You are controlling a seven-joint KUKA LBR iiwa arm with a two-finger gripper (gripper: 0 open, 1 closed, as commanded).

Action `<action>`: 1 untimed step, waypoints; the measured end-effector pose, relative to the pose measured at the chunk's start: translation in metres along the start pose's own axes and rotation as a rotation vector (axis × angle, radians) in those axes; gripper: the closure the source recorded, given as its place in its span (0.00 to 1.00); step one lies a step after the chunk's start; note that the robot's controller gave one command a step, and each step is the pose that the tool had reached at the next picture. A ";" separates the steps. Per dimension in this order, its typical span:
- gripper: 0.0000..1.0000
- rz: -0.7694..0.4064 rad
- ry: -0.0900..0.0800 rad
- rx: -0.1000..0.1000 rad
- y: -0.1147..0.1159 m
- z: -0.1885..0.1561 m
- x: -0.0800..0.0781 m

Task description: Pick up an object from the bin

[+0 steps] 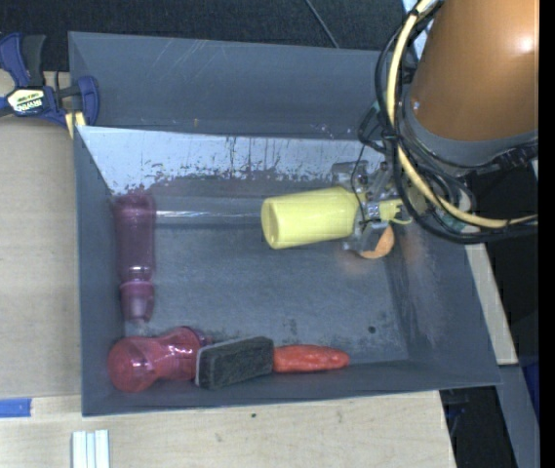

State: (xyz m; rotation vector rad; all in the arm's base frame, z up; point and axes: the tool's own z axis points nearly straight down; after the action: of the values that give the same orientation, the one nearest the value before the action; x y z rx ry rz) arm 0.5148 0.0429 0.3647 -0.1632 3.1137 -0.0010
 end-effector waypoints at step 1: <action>1.00 0.000 0.000 0.000 0.001 0.037 -0.014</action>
Offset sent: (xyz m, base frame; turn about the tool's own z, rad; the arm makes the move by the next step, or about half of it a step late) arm 0.0065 0.0116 -0.0636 0.0176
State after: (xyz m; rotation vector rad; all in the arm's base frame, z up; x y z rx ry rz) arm 0.5298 0.0454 0.3281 -0.1637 3.1140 -0.0011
